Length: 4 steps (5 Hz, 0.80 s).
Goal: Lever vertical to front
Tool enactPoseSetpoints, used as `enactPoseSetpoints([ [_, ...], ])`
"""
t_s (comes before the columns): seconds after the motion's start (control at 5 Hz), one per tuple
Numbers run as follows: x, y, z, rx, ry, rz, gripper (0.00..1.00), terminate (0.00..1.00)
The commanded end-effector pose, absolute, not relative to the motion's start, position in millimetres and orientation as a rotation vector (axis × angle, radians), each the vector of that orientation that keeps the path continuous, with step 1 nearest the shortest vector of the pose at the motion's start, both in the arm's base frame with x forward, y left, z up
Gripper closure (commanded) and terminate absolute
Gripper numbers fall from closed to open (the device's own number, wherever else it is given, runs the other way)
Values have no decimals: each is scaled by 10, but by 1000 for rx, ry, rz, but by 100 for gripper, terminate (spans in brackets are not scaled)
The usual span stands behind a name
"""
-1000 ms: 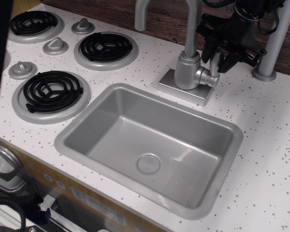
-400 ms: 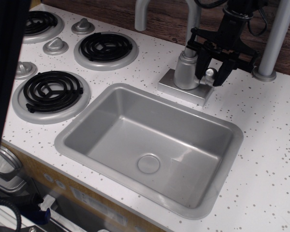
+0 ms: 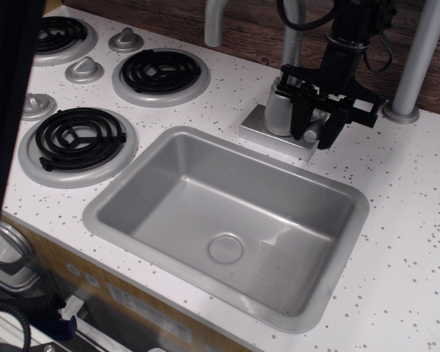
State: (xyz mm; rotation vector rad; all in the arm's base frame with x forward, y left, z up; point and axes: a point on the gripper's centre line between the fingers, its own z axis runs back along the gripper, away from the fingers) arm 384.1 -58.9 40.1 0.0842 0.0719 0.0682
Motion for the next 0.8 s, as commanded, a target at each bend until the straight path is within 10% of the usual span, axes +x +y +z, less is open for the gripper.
enactPoseSetpoints([
  [0.0,3932,-546,496,66,-6,72,100,0],
  [0.2,3916,-570,575,97,-15,65,0,0],
  [0.6,3807,-671,867,189,-13,107,0,0],
])
